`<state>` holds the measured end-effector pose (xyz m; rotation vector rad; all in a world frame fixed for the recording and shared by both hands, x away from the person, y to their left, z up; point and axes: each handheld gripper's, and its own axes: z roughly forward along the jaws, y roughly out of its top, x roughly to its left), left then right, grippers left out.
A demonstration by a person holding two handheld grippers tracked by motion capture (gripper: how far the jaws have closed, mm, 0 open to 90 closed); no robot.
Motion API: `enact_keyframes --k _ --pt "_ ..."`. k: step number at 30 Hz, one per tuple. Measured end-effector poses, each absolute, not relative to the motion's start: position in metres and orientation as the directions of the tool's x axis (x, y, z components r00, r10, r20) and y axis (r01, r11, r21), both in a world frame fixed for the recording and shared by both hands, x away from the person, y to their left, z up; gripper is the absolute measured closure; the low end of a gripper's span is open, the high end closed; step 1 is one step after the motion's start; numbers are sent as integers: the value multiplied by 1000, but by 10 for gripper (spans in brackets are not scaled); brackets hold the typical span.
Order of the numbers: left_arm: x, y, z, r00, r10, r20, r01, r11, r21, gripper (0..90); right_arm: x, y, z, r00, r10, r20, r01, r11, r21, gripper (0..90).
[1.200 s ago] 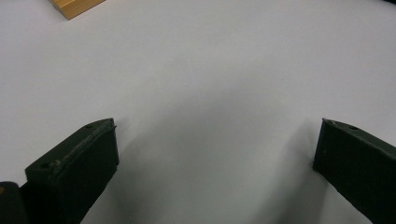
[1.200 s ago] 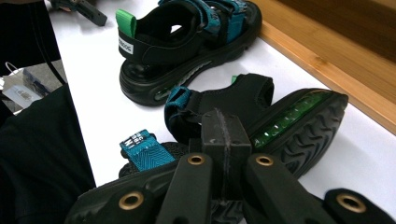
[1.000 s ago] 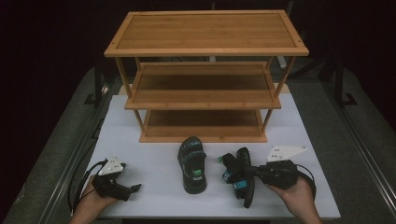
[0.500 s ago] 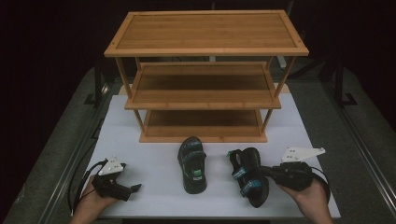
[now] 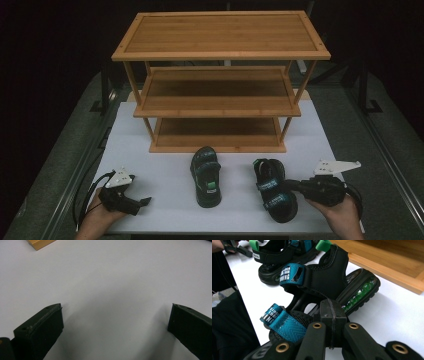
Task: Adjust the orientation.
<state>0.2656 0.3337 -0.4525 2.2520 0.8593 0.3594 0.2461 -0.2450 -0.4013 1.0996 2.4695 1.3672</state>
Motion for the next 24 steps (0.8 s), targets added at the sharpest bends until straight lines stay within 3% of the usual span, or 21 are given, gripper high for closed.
enact_keyframes --k 14,19,24 --pt "266 334 -453 742 670 12 478 -542 691 0 249 -268 -433 -681 657 323 636 312 706 897" --pt "266 334 -453 742 670 12 478 -542 691 0 249 -270 -430 -679 672 296 628 322 708 894" --pt "266 334 -453 742 670 10 480 -542 690 0 249 -283 -411 -657 706 263 595 272 756 796"
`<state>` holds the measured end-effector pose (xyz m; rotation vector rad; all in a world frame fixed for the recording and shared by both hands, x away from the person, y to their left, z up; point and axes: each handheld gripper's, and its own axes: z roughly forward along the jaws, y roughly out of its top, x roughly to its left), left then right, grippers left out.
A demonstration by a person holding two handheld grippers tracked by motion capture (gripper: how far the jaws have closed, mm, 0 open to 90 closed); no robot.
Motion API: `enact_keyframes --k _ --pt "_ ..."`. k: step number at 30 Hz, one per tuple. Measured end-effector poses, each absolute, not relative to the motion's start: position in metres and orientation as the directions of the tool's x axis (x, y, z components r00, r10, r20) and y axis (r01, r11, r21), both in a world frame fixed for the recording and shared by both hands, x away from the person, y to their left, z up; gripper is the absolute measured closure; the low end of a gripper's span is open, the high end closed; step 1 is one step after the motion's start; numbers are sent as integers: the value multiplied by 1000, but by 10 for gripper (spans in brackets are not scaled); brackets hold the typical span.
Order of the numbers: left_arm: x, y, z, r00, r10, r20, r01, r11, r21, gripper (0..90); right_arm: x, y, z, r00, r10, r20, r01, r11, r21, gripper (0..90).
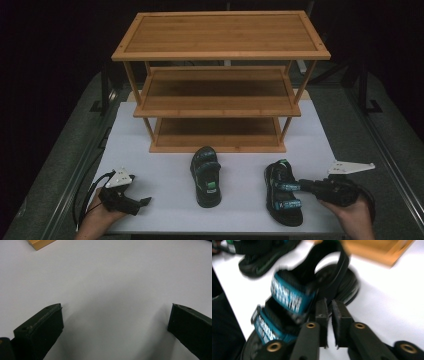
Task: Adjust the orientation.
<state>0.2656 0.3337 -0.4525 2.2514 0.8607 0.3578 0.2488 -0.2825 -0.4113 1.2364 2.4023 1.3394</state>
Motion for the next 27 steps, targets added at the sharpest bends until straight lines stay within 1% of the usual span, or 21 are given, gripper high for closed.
enact_keyframes --k 3,8,11,17,19,21,22,25,27 --pt "266 334 -453 742 670 10 480 -542 690 0 253 -283 -396 -661 711 239 564 261 784 729" --pt "266 334 -453 741 671 10 479 -540 692 0 268 -269 -377 -696 693 188 516 301 802 622" --pt "266 334 -453 741 671 10 479 -540 692 0 280 -257 -371 -715 681 160 495 331 803 596" --pt "266 334 -453 741 672 10 480 -539 693 0 301 -238 -371 -752 641 154 485 381 787 593" --pt "266 334 -453 741 671 9 480 -539 692 0 305 -232 -373 -753 641 148 490 397 776 606" --pt "266 334 -453 741 672 10 480 -539 692 0 308 -229 -376 -754 643 138 488 407 772 693" --pt "266 334 -453 741 672 9 480 -539 692 0 309 -229 -376 -753 643 136 485 404 776 724" --pt "266 334 -453 741 671 9 480 -539 692 0 311 -229 -375 -751 647 132 486 406 774 798" --pt "266 334 -453 741 672 9 480 -538 693 0 311 -229 -375 -751 649 125 483 410 774 823"
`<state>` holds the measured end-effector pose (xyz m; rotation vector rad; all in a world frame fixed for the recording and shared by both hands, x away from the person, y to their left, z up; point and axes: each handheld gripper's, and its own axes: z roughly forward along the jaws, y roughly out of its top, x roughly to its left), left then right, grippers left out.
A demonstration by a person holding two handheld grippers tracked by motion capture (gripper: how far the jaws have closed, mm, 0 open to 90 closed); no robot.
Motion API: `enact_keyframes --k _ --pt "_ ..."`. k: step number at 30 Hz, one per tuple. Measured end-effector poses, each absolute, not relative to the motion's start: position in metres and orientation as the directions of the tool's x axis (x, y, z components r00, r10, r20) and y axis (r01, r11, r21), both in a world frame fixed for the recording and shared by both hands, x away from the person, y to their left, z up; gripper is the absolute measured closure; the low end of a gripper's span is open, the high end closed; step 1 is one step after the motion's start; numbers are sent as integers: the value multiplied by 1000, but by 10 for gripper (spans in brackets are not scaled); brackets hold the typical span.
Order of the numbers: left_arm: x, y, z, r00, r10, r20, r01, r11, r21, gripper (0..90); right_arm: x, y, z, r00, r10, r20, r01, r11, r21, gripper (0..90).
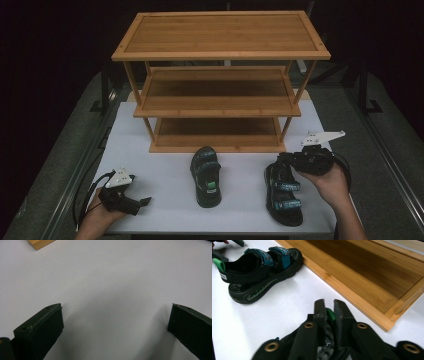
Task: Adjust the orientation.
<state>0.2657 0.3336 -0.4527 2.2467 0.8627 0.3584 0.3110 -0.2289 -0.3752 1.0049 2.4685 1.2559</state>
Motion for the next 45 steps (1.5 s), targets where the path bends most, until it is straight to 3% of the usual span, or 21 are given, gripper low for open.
enact_keyframes --k 13,31,33,35,40,45 --pt "266 334 -453 741 672 9 480 -539 692 0 298 -264 -371 -686 721 97 505 376 777 850" --pt "266 334 -453 742 671 11 480 -542 691 0 225 -307 -376 -628 768 126 524 298 798 819" --pt "266 334 -453 742 670 11 479 -542 690 0 225 -310 -376 -632 762 144 510 268 817 748" --pt "266 334 -453 742 670 12 479 -542 690 0 228 -315 -373 -628 760 170 490 216 845 734" --pt "266 334 -453 741 672 9 481 -540 691 0 249 -326 -373 -606 779 164 483 195 854 847" --pt "266 334 -453 741 671 8 481 -540 690 0 278 -326 -409 -613 769 182 539 239 808 895"
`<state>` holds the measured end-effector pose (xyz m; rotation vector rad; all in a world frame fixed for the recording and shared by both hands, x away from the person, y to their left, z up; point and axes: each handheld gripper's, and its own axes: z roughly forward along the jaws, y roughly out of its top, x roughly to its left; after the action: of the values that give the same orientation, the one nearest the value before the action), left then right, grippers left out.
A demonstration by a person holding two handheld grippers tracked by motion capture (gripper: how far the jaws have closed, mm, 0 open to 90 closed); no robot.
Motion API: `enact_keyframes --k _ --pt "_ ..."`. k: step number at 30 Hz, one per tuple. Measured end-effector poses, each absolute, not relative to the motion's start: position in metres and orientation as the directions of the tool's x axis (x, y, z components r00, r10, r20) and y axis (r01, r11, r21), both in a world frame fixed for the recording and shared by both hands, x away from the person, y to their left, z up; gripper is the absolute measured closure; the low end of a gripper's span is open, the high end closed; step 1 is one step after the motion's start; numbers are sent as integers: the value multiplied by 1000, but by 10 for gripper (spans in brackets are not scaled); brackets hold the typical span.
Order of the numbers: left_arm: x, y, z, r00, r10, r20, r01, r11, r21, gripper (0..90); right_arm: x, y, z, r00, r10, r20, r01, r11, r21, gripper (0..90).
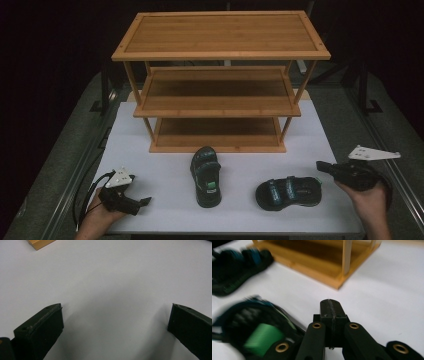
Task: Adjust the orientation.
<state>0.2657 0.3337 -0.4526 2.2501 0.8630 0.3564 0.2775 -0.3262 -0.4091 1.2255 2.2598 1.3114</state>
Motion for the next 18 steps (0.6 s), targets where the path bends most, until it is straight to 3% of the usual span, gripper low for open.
enact_keyframes --k 7,18 --pt "266 334 -453 741 671 9 481 -541 690 0 280 -314 -436 -658 734 170 579 347 738 897" --pt "266 334 -453 741 672 9 481 -540 691 0 242 -318 -438 -692 697 188 558 351 752 897"
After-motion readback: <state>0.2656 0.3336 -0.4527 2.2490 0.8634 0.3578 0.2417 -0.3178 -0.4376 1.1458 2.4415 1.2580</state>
